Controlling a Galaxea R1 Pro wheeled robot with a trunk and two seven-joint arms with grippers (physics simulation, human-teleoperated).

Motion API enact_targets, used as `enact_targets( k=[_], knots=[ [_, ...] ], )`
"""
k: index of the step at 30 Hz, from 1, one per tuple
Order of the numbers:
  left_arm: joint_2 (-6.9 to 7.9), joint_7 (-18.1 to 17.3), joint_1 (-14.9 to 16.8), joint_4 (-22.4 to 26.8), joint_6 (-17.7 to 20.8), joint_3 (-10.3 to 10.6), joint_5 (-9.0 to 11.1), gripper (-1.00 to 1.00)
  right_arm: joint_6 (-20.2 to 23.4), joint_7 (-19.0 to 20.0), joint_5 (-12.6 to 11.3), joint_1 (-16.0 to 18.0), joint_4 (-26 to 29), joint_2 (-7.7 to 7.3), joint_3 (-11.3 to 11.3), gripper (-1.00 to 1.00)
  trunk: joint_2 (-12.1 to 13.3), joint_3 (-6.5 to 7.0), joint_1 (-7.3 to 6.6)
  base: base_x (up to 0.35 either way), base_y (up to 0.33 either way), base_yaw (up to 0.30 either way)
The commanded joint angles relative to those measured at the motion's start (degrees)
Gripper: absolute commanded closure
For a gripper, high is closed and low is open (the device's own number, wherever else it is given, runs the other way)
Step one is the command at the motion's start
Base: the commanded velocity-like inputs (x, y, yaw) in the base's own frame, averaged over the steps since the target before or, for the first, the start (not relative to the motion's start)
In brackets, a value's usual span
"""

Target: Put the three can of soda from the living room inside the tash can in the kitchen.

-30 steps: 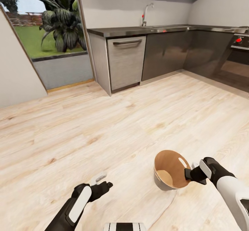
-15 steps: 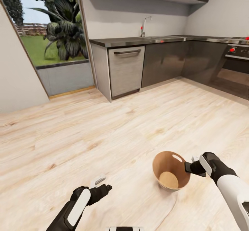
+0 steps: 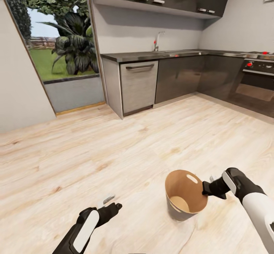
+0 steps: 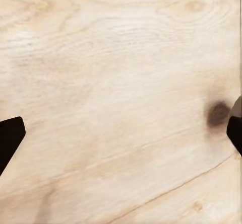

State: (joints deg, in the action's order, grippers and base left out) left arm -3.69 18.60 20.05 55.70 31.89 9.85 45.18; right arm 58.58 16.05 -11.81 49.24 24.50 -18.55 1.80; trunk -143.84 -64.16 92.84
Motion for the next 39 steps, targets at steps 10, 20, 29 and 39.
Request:
enact_targets(
  k=[10,20,29,39],
  knots=[
    [0.62,0.0,-2.3,3.7,0.0,-1.1,-0.1,-1.0,0.1,1.3,-1.8,-0.2,0.2,0.06,0.2,1.0,0.1,2.23,-0.26,0.0,0.0,0.0],
    [1.75,0.3,-6.6,9.1,0.0,-11.1,-0.1,-1.0,1.4,1.5,-1.7,-0.2,0.1,0.59,-0.7,1.0,0.3,4.57,-0.52,0.0,0.0,0.062],
    [1.76,0.1,-10.4,13.3,-2.1,-18.7,-0.1,-1.0,1.4,1.5,-1.7,-0.1,0.1,2.86,-5.4,1.0,0.4,6.78,-0.75,0.0,0.0,0.281],
    [1.17,0.3,-11.0,13.2,-2.4,-22.9,0.0,-1.0,1.4,1.4,-1.7,-0.2,0.0,5.61,-5.7,1.0,0.5,9.03,-1.01,0.0,0.0,0.294]
  ],
)
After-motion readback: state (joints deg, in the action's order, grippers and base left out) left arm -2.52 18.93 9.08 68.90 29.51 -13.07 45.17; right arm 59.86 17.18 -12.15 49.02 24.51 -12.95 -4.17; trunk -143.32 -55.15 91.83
